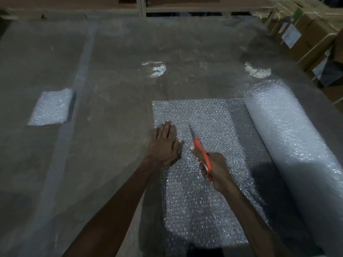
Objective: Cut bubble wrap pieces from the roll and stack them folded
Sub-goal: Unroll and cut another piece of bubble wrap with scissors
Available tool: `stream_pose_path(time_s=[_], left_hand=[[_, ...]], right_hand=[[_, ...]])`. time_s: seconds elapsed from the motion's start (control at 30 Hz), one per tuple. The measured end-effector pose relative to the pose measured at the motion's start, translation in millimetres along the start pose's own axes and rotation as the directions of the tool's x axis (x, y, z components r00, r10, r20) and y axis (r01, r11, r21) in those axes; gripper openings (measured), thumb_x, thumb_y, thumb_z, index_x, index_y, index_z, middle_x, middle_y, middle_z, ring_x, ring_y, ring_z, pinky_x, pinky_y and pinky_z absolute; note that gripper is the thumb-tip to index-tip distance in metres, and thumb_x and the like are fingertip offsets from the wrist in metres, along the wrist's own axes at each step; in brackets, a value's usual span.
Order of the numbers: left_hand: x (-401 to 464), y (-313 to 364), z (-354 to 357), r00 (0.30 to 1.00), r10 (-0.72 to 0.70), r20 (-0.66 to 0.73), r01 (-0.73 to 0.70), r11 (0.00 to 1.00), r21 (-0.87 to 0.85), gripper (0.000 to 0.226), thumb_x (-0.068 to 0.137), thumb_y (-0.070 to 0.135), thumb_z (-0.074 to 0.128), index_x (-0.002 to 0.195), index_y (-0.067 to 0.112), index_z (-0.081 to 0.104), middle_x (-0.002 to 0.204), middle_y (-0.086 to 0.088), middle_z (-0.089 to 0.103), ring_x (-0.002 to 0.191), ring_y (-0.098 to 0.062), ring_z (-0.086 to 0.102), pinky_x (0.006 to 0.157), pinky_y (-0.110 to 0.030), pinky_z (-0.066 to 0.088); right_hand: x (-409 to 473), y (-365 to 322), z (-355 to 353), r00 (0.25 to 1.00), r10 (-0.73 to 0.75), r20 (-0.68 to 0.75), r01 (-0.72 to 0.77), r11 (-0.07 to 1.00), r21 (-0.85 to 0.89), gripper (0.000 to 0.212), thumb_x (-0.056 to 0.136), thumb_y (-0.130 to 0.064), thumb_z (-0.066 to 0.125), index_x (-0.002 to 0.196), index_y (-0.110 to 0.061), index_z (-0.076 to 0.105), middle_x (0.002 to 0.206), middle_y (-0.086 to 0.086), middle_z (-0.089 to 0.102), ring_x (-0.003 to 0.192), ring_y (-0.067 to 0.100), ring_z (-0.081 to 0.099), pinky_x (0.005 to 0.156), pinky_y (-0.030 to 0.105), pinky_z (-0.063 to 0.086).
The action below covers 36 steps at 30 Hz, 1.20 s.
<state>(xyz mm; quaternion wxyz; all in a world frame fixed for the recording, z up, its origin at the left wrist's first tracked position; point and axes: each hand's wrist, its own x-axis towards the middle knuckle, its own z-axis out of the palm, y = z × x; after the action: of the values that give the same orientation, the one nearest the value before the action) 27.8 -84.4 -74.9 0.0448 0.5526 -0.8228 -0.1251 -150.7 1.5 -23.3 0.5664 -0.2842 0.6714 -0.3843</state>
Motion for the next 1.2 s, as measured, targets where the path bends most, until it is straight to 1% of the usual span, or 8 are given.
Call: stream_pose_path(time_s=[0.13, 0.33, 0.57, 0.73, 0.93, 1.0, 1.13, 1.2], left_hand=[[27, -9, -5, 1.0, -0.022, -0.001, 0.022, 1.0, -0.02, 0.072, 0.103, 0.049, 0.013, 0.158, 0.003, 0.006, 0.166, -0.017, -0.001, 0.154, -0.029, -0.005, 0.119, -0.043, -0.012], [46, -27, -3, 0.998, -0.066, 0.007, 0.066, 0.998, -0.023, 0.077, 0.098, 0.051, 0.008, 0.159, 0.005, 0.007, 0.167, -0.014, -0.002, 0.154, -0.027, -0.005, 0.124, -0.048, -0.004], [45, -27, 1, 0.997, -0.063, -0.036, 0.062, 0.997, -0.038, 0.075, 0.099, 0.051, 0.009, 0.159, 0.007, 0.01, 0.167, -0.012, 0.002, 0.154, -0.026, -0.002, 0.124, -0.048, -0.003], [46, -28, 3, 0.997, -0.064, -0.03, 0.064, 0.998, -0.016, 0.076, 0.098, 0.052, 0.007, 0.159, 0.007, 0.009, 0.167, -0.012, 0.001, 0.154, -0.025, -0.003, 0.123, -0.049, -0.004], [46, -28, 1, 0.998, -0.065, -0.016, 0.065, 0.998, -0.003, 0.076, 0.097, 0.052, 0.006, 0.159, 0.007, 0.006, 0.167, -0.012, -0.002, 0.154, -0.025, -0.005, 0.123, -0.049, -0.004], [46, -28, 2, 0.998, -0.066, -0.02, 0.066, 0.998, -0.009, 0.077, 0.098, 0.052, 0.006, 0.159, 0.007, 0.007, 0.167, -0.012, -0.001, 0.154, -0.025, -0.004, 0.123, -0.05, -0.003], [46, -29, 3, 0.997, -0.065, -0.044, 0.066, 0.998, 0.011, 0.074, 0.099, 0.05, 0.01, 0.159, 0.007, 0.01, 0.167, -0.013, 0.003, 0.154, -0.026, 0.0, 0.123, -0.052, -0.001], [46, -28, 3, 0.997, -0.068, -0.042, 0.069, 0.998, 0.01, 0.075, 0.098, 0.05, 0.009, 0.159, 0.007, 0.01, 0.167, -0.013, 0.003, 0.154, -0.026, 0.0, 0.123, -0.052, -0.001]], right_hand=[[3, 6, -1, 1.0, 0.005, 0.007, -0.005, 1.0, -0.003, 0.039, 0.078, -0.039, 0.085, 0.073, -0.008, 0.063, 0.055, 0.006, 0.057, 0.039, 0.012, 0.045, 0.041, 0.022, 0.036], [7, 4, -1, 1.0, 0.02, -0.003, -0.02, 1.0, 0.004, 0.038, 0.078, -0.041, 0.085, 0.073, -0.008, 0.066, 0.053, 0.004, 0.058, 0.04, 0.013, 0.045, 0.042, 0.022, 0.035], [16, -5, 3, 1.0, 0.016, 0.001, -0.016, 1.0, -0.02, 0.044, 0.076, -0.045, 0.085, 0.074, -0.006, 0.067, 0.053, 0.004, 0.058, 0.039, 0.013, 0.045, 0.041, 0.022, 0.035], [17, -1, 2, 1.0, 0.012, 0.011, -0.012, 1.0, -0.014, 0.036, 0.078, -0.037, 0.086, 0.068, -0.01, 0.063, 0.052, 0.002, 0.056, 0.037, 0.01, 0.043, 0.04, 0.022, 0.034], [18, -4, 6, 1.0, 0.019, -0.016, -0.019, 1.0, -0.015, 0.04, 0.078, -0.043, 0.085, 0.069, -0.01, 0.064, 0.052, 0.003, 0.057, 0.039, 0.012, 0.044, 0.042, 0.022, 0.035], [19, -8, 8, 1.0, 0.017, -0.017, -0.017, 1.0, -0.016, 0.043, 0.077, -0.046, 0.085, 0.071, -0.007, 0.066, 0.053, 0.004, 0.058, 0.038, 0.013, 0.045, 0.041, 0.021, 0.035], [23, -13, 10, 1.0, 0.006, -0.011, -0.006, 1.0, -0.012, 0.058, 0.079, -0.042, 0.084, 0.094, 0.012, 0.068, 0.055, 0.006, 0.059, 0.038, 0.012, 0.046, 0.038, 0.02, 0.035], [23, -14, 9, 1.0, 0.002, 0.002, -0.002, 1.0, -0.016, 0.055, 0.078, -0.04, 0.084, 0.091, 0.011, 0.068, 0.056, 0.006, 0.058, 0.038, 0.012, 0.045, 0.038, 0.02, 0.035]])
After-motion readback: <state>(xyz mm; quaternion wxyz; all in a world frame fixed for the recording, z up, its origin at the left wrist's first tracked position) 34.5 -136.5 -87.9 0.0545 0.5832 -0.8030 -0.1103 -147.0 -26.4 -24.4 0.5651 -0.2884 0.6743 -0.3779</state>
